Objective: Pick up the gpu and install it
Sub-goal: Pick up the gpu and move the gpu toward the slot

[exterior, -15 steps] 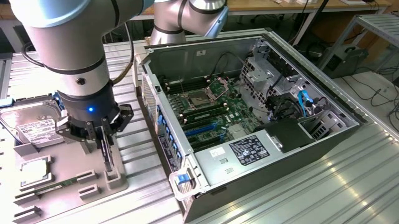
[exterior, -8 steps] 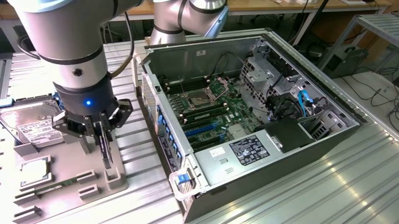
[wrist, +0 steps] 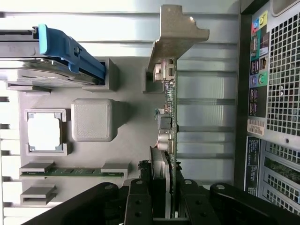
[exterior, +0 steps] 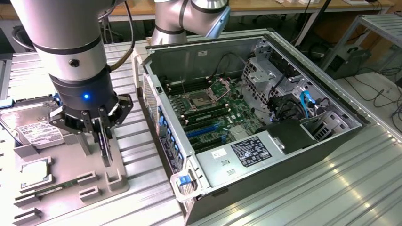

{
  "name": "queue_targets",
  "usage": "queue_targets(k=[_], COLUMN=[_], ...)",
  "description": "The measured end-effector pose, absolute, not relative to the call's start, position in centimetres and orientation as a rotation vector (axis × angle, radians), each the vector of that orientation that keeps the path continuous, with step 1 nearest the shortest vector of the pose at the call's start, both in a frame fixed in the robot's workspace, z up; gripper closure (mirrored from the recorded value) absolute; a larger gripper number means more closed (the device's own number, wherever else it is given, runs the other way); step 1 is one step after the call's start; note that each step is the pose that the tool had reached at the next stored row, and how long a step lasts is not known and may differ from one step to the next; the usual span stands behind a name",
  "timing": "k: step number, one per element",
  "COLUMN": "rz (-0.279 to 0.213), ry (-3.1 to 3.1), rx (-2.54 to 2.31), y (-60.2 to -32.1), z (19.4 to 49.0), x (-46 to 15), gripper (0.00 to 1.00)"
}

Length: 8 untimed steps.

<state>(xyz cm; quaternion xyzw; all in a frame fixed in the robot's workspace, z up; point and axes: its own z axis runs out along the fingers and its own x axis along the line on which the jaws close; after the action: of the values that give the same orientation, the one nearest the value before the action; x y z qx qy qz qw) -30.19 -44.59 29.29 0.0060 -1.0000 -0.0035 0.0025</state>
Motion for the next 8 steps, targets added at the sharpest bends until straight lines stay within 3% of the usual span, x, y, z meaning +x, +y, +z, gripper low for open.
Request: queue_targets(k=[8], rz=[-0.011], ry=[-3.136], rx=[0.030], y=[-44.59], z=[29.99], x=[-30.19], gripper=[0.72])
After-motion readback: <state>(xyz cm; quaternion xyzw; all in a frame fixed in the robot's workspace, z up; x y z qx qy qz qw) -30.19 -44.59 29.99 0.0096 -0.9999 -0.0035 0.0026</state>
